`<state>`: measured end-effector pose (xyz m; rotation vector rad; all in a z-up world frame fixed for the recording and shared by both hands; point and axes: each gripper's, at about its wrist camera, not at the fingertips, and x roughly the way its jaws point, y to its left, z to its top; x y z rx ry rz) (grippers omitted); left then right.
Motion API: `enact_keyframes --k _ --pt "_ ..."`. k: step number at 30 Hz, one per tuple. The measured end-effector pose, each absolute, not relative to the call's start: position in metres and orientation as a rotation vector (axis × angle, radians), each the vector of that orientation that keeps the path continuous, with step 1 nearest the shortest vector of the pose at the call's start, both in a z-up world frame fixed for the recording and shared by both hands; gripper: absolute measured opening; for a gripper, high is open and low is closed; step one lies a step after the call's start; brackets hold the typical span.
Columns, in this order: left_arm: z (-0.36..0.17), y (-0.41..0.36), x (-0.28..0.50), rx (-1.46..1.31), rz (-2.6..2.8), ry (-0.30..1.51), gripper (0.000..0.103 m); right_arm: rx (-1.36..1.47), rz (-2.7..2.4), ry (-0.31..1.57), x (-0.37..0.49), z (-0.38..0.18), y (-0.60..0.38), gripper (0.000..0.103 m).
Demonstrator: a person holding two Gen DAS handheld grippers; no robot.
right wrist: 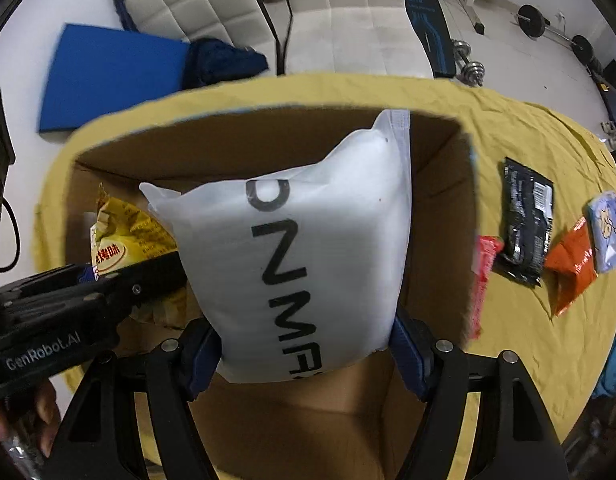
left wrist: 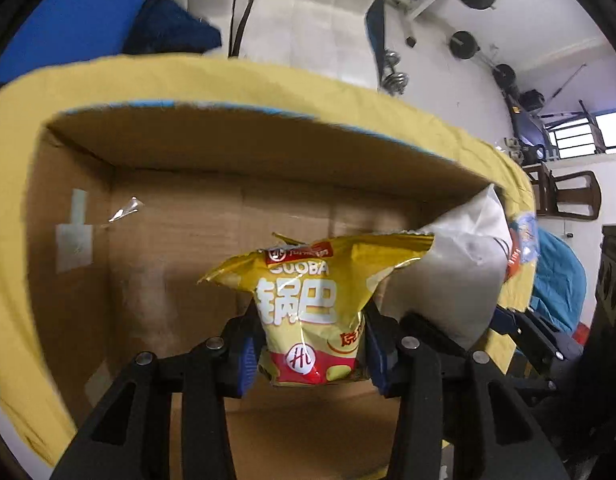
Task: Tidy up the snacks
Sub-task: 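Carry both held bags over the cardboard box and lower them inside, then open both tools to release the bags and lift away from the box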
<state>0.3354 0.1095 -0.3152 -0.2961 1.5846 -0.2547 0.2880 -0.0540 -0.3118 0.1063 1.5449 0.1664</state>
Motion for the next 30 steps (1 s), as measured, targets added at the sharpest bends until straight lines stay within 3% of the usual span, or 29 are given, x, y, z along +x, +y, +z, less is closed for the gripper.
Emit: enact_keyframes --k 11,14,19,22,25,29,30 --pt "-0.367 0.094 0.359 -0.274 -0.287 1.694 0.042 0.05 0.095 1.622 0.309 -0.376 -0.037 0.081" --pt "-0.366 0.088 0.36 -0.268 -0.278 1.726 0.053 0.037 0.082 1.617 0.309 -0.38 -0.035 0.083" --pt "-0.345 0.085 0.356 -0.24 -0.229 1.697 0.06 0.035 0.079 1.602 0.308 -0.372 -0.036 0.087" --pt "-0.331 0.092 0.347 -0.224 -0.201 1.659 0.069 0.031 0.07 1.573 0.304 -0.358 -0.038 0.1" --pt "-0.31 0.096 0.336 -0.197 -0.171 1.61 0.076 0.049 0.069 1.556 0.298 -0.345 -0.044 0.101" --pt "-0.282 0.102 0.315 -0.162 -0.131 1.546 0.098 0.053 0.073 1.527 0.285 -0.328 -0.049 0.103" --pt "-0.276 0.101 0.309 -0.144 -0.118 1.528 0.099 0.056 0.079 1.519 0.275 -0.325 -0.05 0.103"
